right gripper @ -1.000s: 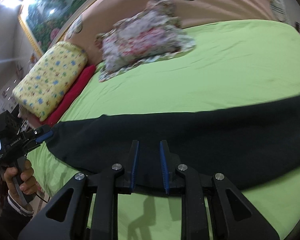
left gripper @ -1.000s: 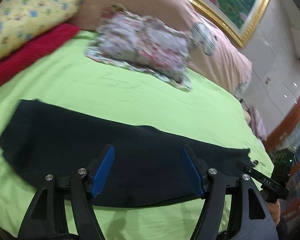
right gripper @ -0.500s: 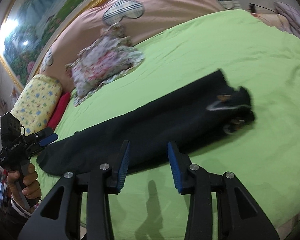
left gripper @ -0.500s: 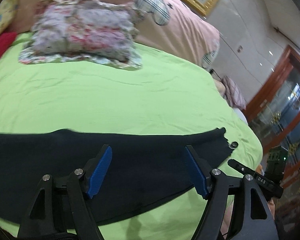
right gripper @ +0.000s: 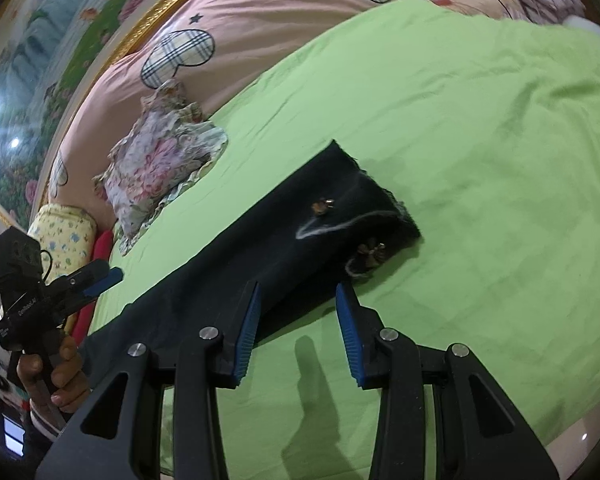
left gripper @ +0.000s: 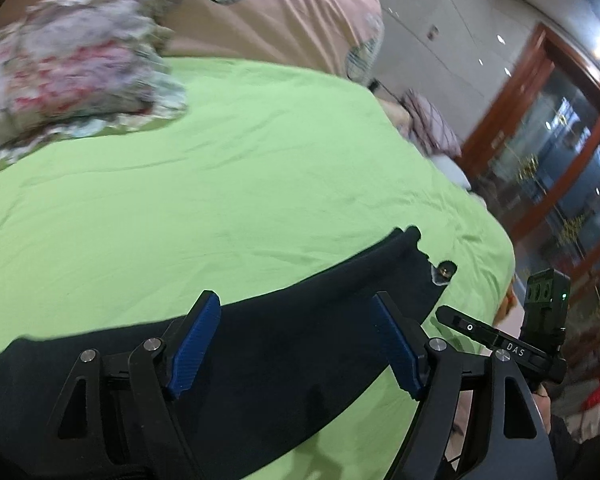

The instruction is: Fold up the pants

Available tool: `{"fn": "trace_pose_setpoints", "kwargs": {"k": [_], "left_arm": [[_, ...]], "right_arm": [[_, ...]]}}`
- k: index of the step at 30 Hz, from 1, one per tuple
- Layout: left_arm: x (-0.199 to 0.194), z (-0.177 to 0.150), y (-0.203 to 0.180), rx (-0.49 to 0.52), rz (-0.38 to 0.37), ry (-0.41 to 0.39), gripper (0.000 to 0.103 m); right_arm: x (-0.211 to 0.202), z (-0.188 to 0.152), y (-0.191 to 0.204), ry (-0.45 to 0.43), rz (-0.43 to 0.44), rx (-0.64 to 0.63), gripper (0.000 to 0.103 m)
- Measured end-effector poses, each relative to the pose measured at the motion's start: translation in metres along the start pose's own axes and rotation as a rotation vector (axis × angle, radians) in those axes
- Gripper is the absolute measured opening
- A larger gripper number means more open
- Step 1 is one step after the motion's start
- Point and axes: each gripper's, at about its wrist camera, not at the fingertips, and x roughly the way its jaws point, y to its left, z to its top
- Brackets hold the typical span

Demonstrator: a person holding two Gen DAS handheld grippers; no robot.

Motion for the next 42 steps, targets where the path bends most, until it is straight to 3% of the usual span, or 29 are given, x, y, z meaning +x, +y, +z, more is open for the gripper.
{"fn": "trace_pose_setpoints", "kwargs": {"k": [5, 10, 14, 21, 22, 25, 28, 33, 34, 35, 37, 39, 42], "left_arm": [[0.039, 0.020, -0.012, 0.041, -0.046, 0.091, 0.078], [0.067, 0.034, -0.020, 0.062, -0.078, 0.150, 0.078], [0.090, 0.046, -0.030, 0.090, -0.101, 0.197, 0.078], [0.128, 0.059, -0.049, 0.133, -0.163, 0.287, 0.078], [0.134, 0.060, -0.052, 0.135, -0.172, 0.300, 0.078], [0.153, 0.061, -0.058, 0.134, -0.201, 0.346, 0.078], [0.169, 0.060, -0.068, 0.161, -0.206, 0.387, 0.078], [0.188, 0.060, -0.080, 0.203, -0.203, 0.413, 0.075], [0.190, 0.061, -0.081, 0.207, -0.207, 0.412, 0.072], [0.190, 0.061, -0.081, 0.211, -0.210, 0.411, 0.063], [0.192, 0.063, -0.081, 0.206, -0.244, 0.423, 0.045], [0.195, 0.061, -0.082, 0.194, -0.291, 0.441, 0.020], [0.188, 0.058, -0.086, 0.221, -0.286, 0.416, 0.015]], "right_arm": [[-0.001, 0.004, -0.013, -0.009, -0.029, 0.045, 0.042], [0.001, 0.011, -0.028, -0.004, 0.015, 0.133, 0.046], [0.006, 0.012, -0.031, 0.004, 0.071, 0.195, 0.057], [0.013, 0.017, -0.035, 0.002, 0.078, 0.228, 0.057], [0.016, 0.018, -0.035, 0.012, 0.080, 0.217, 0.056], [0.021, 0.019, -0.036, 0.026, 0.068, 0.180, 0.019], [0.024, 0.015, -0.047, 0.032, 0.109, 0.190, 0.013], [0.022, 0.012, -0.047, 0.016, 0.129, 0.152, 0.012], [0.022, 0.011, -0.048, 0.013, 0.135, 0.154, 0.012], [0.022, 0.011, -0.049, 0.013, 0.141, 0.156, 0.012], [0.022, 0.011, -0.049, 0.011, 0.145, 0.150, 0.012], [0.022, 0.011, -0.048, 0.009, 0.144, 0.139, 0.012], [0.021, 0.011, -0.048, 0.005, 0.142, 0.132, 0.012]]}}
